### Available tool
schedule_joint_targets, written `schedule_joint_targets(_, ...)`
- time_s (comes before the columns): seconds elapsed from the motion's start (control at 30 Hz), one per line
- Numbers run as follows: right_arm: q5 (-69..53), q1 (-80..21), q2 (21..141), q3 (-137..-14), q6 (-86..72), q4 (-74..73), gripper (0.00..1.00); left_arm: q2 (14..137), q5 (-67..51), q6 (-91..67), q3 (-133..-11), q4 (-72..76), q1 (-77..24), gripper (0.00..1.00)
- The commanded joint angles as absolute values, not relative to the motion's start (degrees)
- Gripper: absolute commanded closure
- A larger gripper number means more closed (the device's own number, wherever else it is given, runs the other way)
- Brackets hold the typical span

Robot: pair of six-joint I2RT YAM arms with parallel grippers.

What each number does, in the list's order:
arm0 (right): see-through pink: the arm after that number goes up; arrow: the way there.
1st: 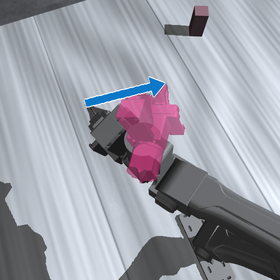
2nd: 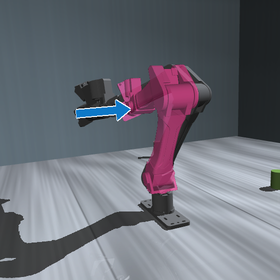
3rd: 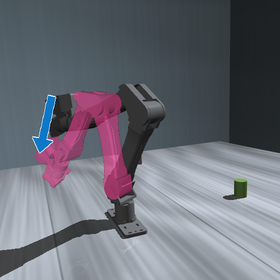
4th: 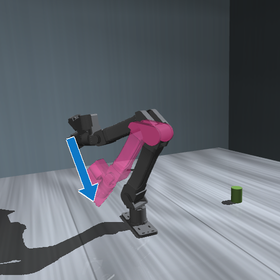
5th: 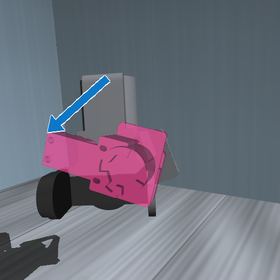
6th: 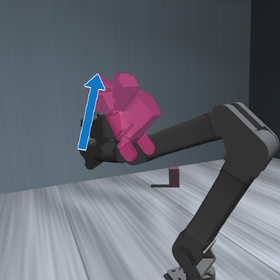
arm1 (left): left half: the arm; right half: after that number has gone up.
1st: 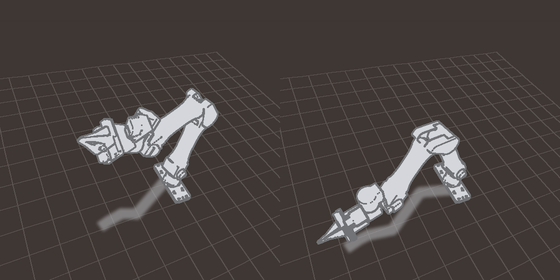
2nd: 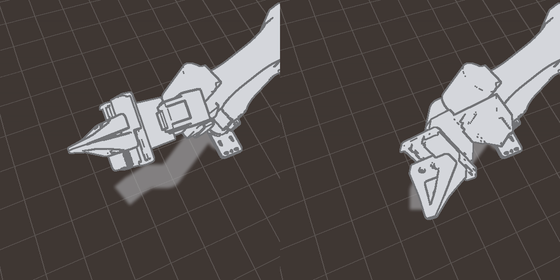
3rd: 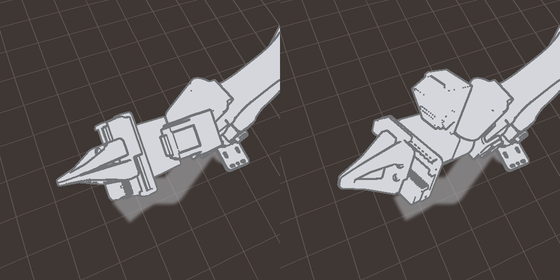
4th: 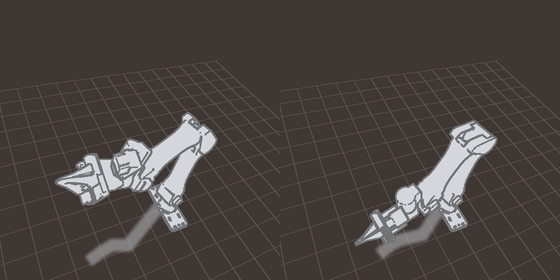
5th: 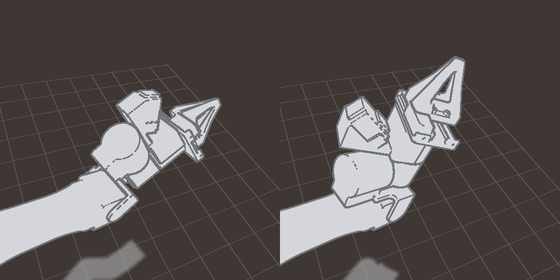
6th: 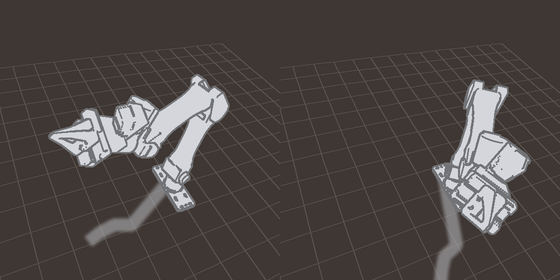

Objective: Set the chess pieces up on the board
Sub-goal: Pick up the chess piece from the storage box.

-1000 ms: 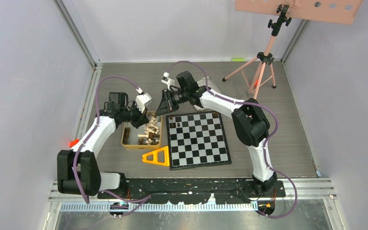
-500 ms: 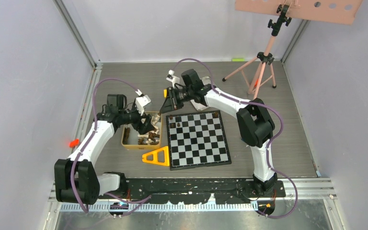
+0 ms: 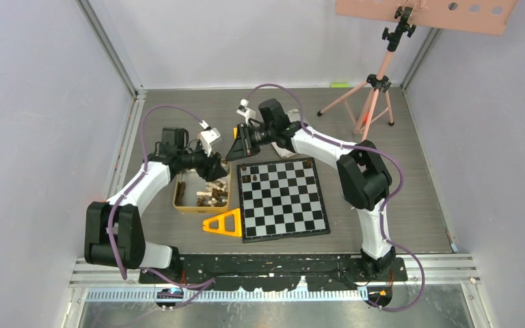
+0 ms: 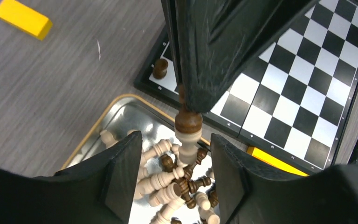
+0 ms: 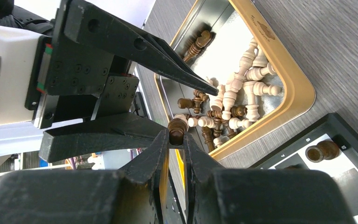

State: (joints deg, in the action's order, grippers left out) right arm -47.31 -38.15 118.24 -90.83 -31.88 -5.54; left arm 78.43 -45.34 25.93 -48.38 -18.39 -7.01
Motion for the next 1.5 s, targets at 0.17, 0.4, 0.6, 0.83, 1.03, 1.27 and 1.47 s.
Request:
schedule_joint_targets(0.17, -48.6, -38.8, 116.2, -90.4, -33.2, -1.7, 0.99, 80.2, -48.9, 23.8, -51.4, -13.8, -8.1, 0.6)
schedule_joint_targets(0.4, -48.3, -38.6, 115.5, -90.6, -32.1, -2.8, 0.99, 81.2, -48.2, 27.0, -53.3, -21.0, -8.1, 0.87)
schedule_joint_targets(0.6, -47.6, -37.6, 114.8, -90.8, -30.7, -4.3, 0.99, 80.0, -46.3, 28.7, -53.1, -24.0, -8.0, 1.0)
schedule_joint_targets(0.83, -46.7, -35.9, 112.5, -89.6, -28.1, -6.3, 0.99, 77.7, -44.8, 31.7, -52.0, -27.6, -6.9, 1.0)
schedule_joint_targets(1.03, -42.1, -35.4, 109.7, -89.1, -18.4, -15.4, 0.99, 76.3, -38.2, 34.6, -52.0, -33.0, -6.1, 1.0)
schedule_joint_targets(1.27, -27.8, -35.6, 105.4, -83.7, 1.0, -28.1, 0.99, 77.0, -21.9, 32.8, -54.2, -40.3, -6.1, 0.89)
schedule_joint_targets(1.47, -15.4, -37.2, 103.1, -78.5, 9.1, -28.0, 0.99, 77.0, -18.2, 28.3, -55.8, -42.7, -6.0, 0.84)
